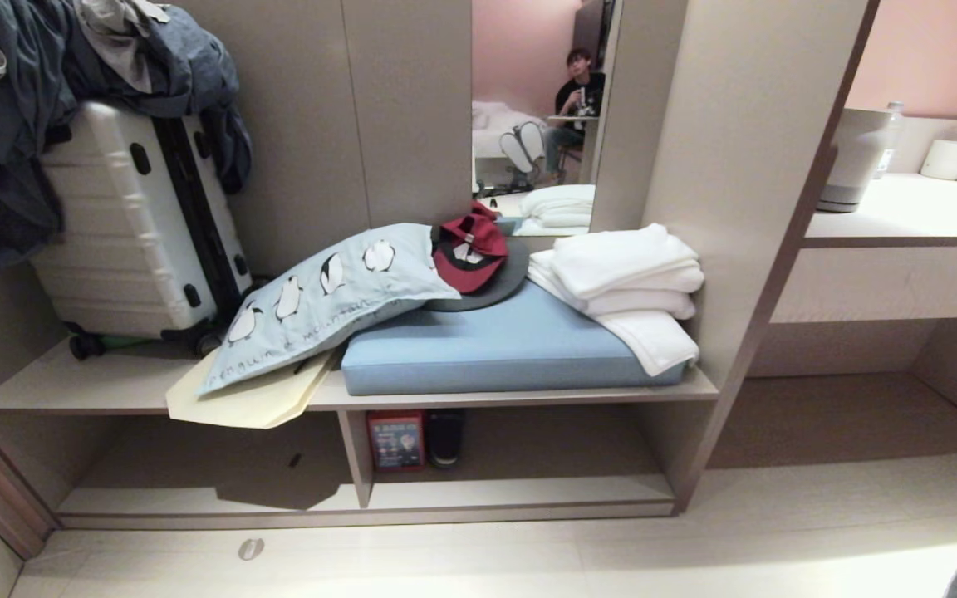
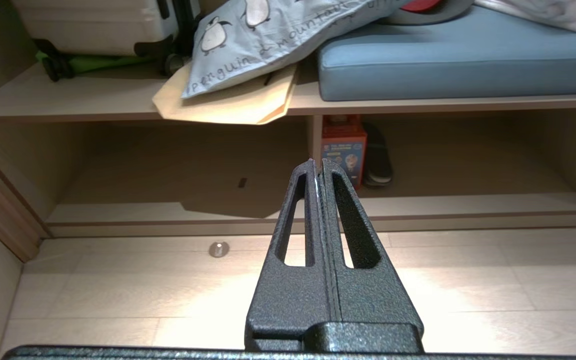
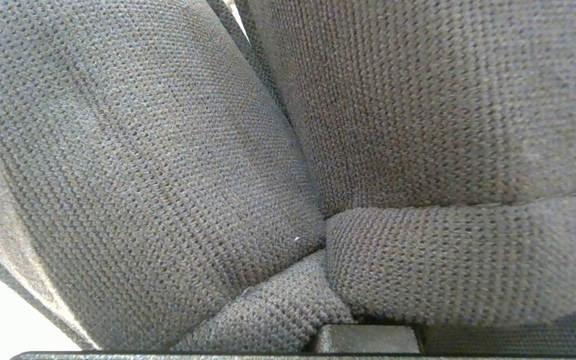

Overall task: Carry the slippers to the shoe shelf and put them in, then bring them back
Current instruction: Place the slippers into the shoe cabinet

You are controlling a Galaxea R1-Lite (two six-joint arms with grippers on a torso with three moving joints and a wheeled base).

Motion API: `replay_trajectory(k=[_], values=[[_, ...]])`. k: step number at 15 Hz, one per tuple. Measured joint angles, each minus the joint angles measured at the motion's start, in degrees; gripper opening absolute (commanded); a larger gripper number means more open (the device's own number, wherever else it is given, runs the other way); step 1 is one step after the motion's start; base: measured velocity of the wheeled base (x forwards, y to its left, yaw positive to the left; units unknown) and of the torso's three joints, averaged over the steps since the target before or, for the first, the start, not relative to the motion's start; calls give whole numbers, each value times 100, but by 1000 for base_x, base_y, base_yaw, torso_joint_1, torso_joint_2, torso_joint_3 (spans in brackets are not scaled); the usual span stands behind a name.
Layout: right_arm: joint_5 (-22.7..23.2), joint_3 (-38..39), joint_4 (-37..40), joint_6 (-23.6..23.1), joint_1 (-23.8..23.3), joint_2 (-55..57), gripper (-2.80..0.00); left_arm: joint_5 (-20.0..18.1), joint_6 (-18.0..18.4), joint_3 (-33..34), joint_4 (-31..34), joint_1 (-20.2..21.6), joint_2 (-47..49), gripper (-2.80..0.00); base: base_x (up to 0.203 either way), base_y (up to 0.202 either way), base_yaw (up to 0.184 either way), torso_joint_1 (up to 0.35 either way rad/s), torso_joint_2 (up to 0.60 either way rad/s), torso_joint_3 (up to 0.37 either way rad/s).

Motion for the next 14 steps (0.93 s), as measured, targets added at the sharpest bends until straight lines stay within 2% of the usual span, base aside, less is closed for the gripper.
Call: replay_trajectory(k=[6,14], values=[[0,0,0,-1,-2,0,-280,0,0,0,0,0,0,-280,0,178,-2,3,1,2],[-2,0,0,-1,1,0,-280,-2,0,0,2,2,0,-280,0,8,0,0,1,1]])
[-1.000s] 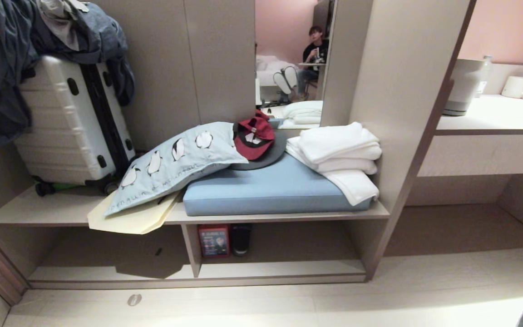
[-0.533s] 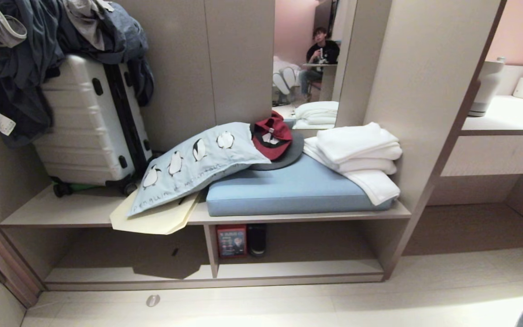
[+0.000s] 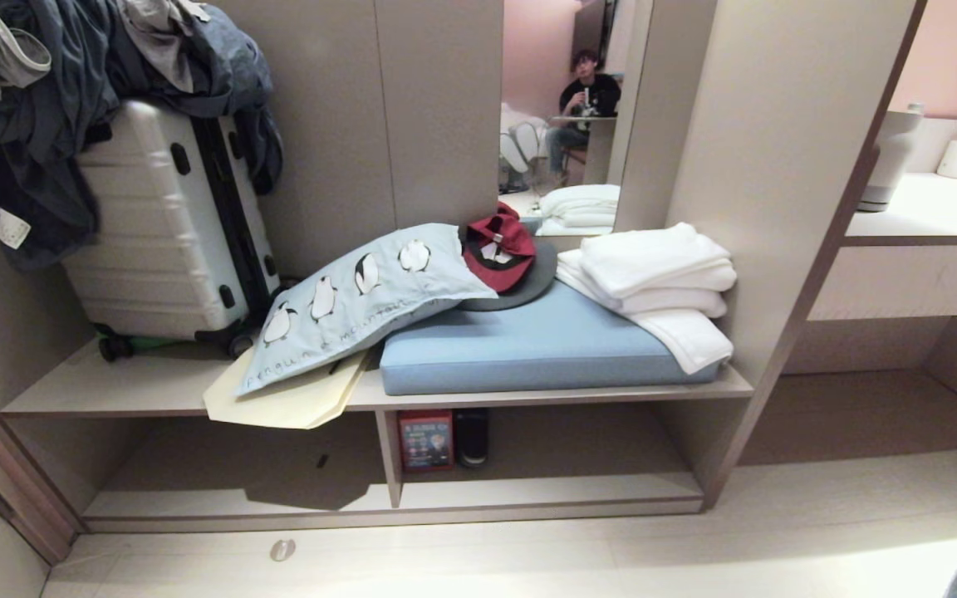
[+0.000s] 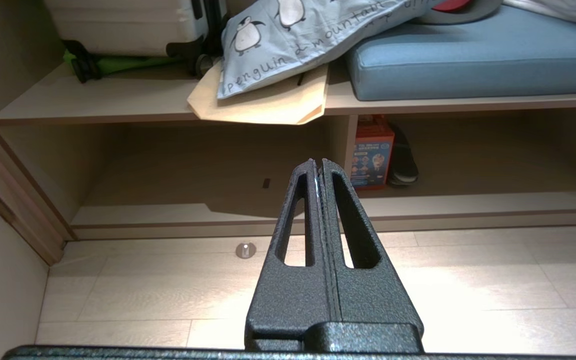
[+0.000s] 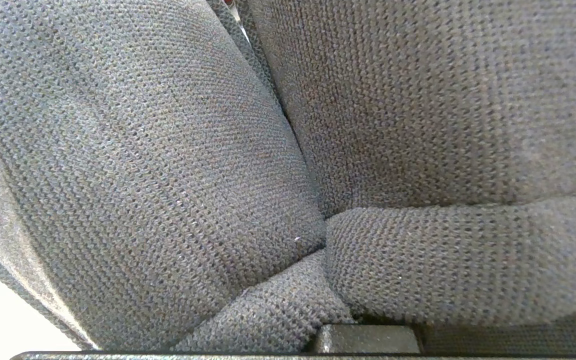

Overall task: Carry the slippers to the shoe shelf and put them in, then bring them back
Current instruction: Place the slippers into the shoe cabinet

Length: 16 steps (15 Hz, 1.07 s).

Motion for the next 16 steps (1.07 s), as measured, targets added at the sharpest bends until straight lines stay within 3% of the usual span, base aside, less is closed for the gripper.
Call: replay_trajectory(k=[8,16], values=[[4,0,-2,2,-1,0,-280,2,7,0,-2,-2,0,-280,0,0,0,0,0,0],[0,0,0,5,-1,0,-280,2,18,0,0,-2,0,-280,0,0,0,1,3,-169]])
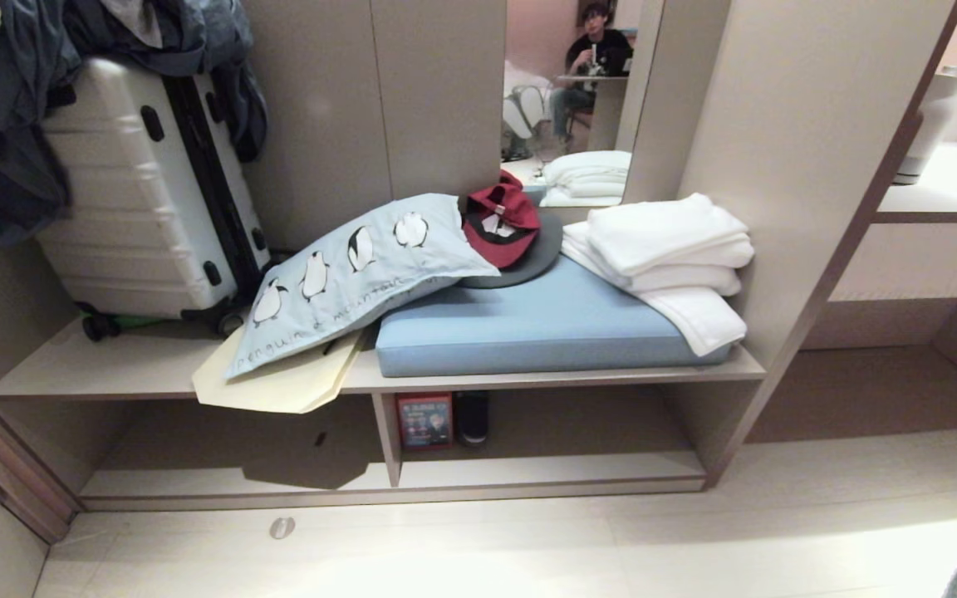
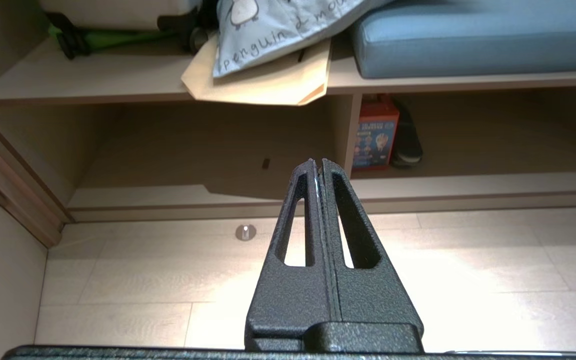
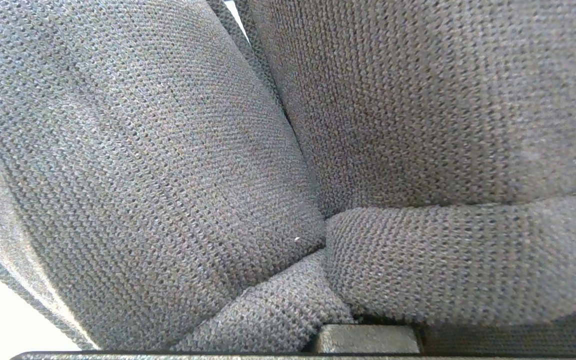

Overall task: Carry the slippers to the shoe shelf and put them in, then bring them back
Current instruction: Place the slippers into the shoe cabinet

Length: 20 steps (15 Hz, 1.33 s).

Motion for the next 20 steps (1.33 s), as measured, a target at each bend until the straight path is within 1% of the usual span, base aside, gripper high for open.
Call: replay_trajectory(k=[20], values=[[2,0,0,-6,0,0,-280,0,2,0,-2,0,0,-280,0,0,0,2,2,-197]])
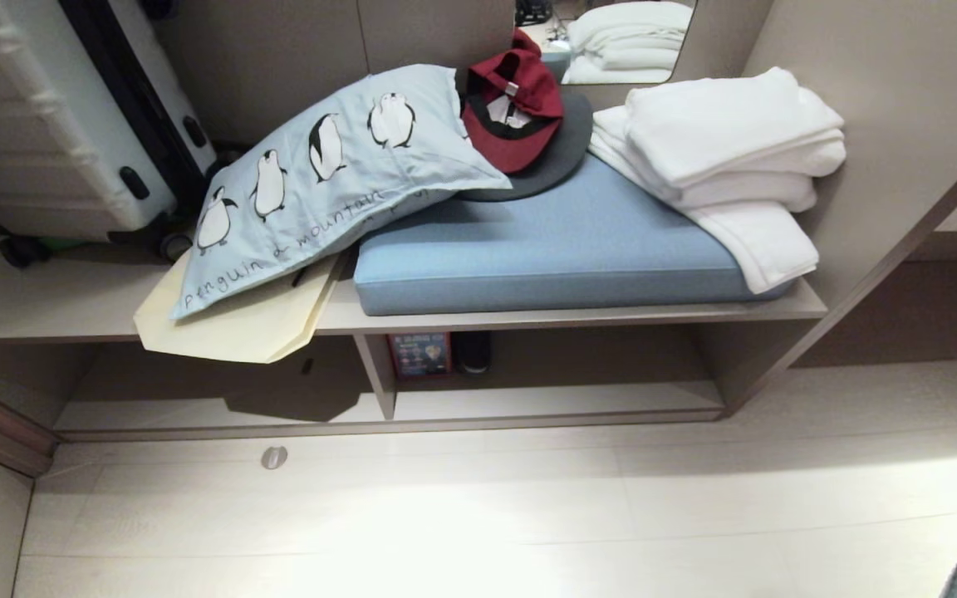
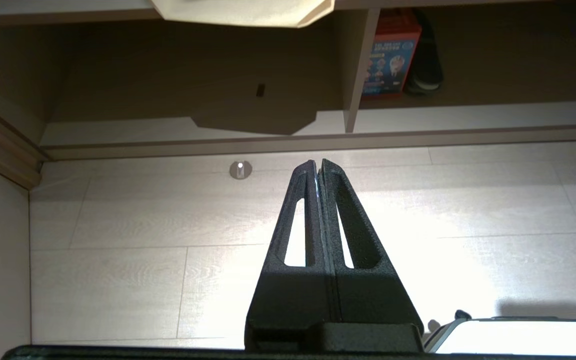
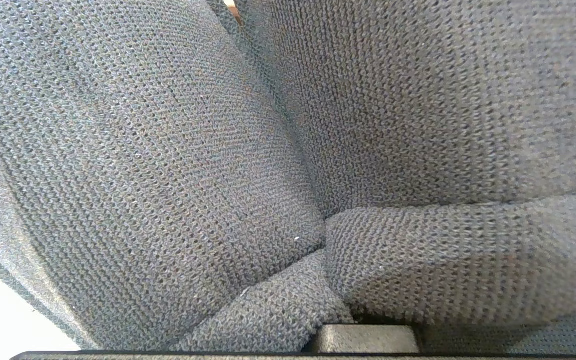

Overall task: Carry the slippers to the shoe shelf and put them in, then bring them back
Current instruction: Place the slippers into the shoe cabinet

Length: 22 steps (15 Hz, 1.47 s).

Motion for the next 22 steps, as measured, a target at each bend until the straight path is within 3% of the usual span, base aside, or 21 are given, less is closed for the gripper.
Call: replay_trajectory(k=[22], values=[[0,0,-2,6,0,0,-280,0,-1,0,-1,0,0,-280,0,0,0,3,4,-197]])
